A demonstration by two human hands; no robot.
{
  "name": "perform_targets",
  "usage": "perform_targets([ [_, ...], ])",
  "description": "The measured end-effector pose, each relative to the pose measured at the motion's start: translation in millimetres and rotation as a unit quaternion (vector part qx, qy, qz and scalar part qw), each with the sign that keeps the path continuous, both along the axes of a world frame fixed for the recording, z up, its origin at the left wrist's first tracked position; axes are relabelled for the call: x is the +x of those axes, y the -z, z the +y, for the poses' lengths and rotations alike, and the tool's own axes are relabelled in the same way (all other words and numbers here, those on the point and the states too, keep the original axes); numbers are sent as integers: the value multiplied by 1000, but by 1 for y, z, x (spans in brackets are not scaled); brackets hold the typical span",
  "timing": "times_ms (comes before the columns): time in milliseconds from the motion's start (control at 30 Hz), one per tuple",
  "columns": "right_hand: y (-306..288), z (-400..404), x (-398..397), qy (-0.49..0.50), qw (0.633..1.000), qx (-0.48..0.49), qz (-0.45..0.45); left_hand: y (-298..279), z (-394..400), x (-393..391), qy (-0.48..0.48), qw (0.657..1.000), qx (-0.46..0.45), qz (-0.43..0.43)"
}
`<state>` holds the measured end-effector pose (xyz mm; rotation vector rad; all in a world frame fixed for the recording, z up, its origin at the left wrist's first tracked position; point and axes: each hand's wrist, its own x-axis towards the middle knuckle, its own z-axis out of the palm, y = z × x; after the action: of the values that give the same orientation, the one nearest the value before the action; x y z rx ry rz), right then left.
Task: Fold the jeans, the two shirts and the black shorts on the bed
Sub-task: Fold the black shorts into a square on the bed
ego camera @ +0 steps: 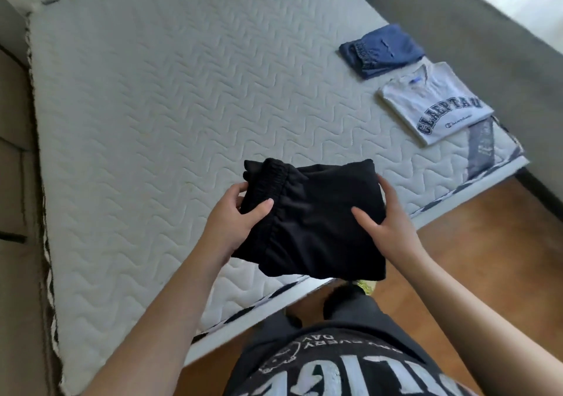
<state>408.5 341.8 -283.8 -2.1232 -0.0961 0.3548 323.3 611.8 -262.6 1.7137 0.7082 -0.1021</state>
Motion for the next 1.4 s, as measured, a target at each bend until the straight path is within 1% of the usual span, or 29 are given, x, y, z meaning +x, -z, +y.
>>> perform_targets([
  [100,-15,-32,-12,65,997,35,6,-15,-28,15,40,999,-15,-6],
  [233,-33,-85,-27,120,990,77,5,-40,-77,38,100,995,-10,-22],
  [467,-52,-197,-59,216,969,114,-33,-69,-193,64,193,980,-4,-43],
  [600,-57,-275,-83,256,958,120,-44,-73,-280,67,227,973,-17,-41],
  [733,-62,-352,-103,299,947,105,-55,-71,-362,72,263,964,-23,-33],
  [900,-65,-418,-115,335,936,95,-59,-71,-430,77,302,952,-41,-29],
  [1067,-60,-450,-97,353,929,98,-48,-69,-468,108,320,947,-30,-23],
  [1267,-50,-491,-40,369,925,78,-42,-58,-511,176,343,938,-44,-22],
  [1400,-53,-523,0,386,920,60,-35,-49,-545,231,388,920,-50,-15],
])
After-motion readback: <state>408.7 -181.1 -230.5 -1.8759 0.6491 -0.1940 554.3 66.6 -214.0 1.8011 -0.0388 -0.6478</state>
